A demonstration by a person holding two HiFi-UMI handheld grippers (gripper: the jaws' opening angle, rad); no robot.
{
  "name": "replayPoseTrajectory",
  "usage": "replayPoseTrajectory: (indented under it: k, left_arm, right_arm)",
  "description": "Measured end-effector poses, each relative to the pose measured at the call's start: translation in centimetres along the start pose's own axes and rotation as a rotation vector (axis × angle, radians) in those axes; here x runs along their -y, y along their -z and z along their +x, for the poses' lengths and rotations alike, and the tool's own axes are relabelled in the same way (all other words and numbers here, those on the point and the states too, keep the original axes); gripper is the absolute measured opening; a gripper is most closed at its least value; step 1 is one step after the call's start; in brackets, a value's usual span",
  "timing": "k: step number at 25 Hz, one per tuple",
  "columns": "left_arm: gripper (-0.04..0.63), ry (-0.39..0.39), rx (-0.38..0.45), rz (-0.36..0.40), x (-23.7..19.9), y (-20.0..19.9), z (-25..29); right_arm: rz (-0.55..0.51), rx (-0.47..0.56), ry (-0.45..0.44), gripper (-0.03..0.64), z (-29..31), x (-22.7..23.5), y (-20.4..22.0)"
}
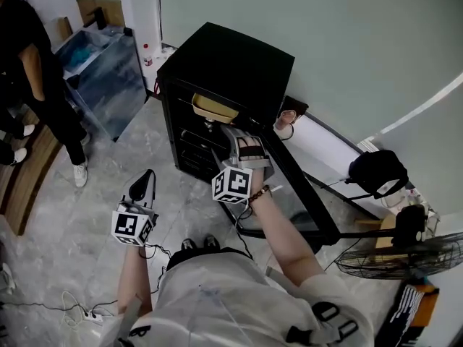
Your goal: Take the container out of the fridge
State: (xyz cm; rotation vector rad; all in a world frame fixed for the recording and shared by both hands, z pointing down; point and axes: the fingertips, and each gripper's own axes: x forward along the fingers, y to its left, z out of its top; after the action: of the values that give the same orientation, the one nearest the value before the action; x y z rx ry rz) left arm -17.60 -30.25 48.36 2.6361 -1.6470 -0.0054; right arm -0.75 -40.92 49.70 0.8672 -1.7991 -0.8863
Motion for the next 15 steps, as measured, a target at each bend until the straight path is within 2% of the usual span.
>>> replayPoseTrajectory:
  k: [4,7,15]
  left_arm:
    - [0.006,-0.029,-0.016,-0.019,-0.9,0.5,-0.8]
    - [0.006,-0.057,-0.023,-0.028,-1.6,0.7,-1.9]
    - [0.006,-0.101,-0.032,-0.079,-3.3,2.7,-4.2]
  right_arm:
    - [0.094,-0.063,0.001,0.302,5.7,0.5,0.0]
    - [0.084,-0.144,-0.044,0.302,9.2,0.5,1.2]
    - [0.033,-0.237,-0.198,0.301,13.9,-0.9,2.7]
